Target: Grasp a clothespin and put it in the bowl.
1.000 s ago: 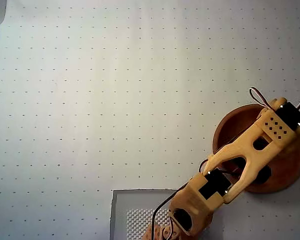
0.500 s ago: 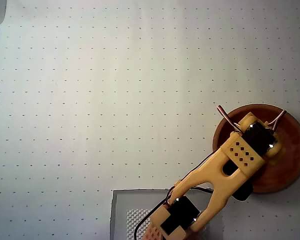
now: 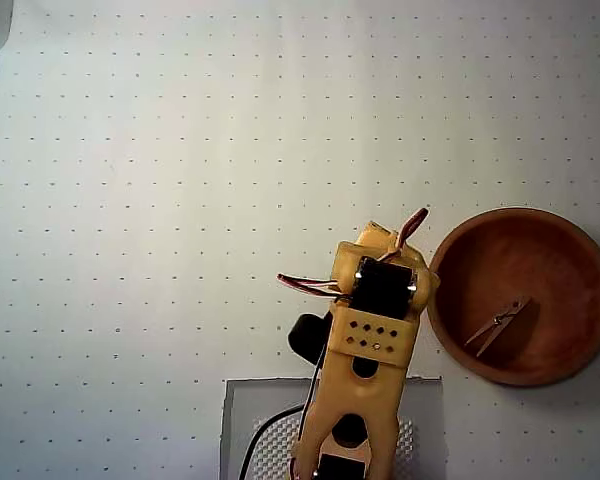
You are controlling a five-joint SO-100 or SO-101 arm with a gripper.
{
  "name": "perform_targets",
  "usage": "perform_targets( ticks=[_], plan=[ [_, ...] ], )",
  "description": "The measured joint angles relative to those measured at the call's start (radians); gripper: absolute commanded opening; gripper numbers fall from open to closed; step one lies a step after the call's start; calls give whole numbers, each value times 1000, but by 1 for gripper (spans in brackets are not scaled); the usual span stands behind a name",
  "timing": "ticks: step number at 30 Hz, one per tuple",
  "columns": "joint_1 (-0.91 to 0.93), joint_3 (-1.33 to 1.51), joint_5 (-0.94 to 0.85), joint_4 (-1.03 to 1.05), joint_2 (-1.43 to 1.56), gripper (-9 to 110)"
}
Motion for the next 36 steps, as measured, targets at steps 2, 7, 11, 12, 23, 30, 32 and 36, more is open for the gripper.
perform_targets(
  ticks=[2, 7, 11, 12, 23, 30, 32, 36],
  plan=[
    [-97, 0, 106, -6, 8, -3],
    [-141, -29, 365, -158, 8, -3],
    [-103, -31, 566, -327, 8, -3],
    [-97, -31, 621, -376, 8, -3],
    [-77, 97, 884, -687, 8, -3],
    [-15, 219, 1043, -888, 8, -3],
    [-11, 270, 1063, -934, 8, -3],
    [-6, 408, 1074, -1057, 12, -3]
  ],
)
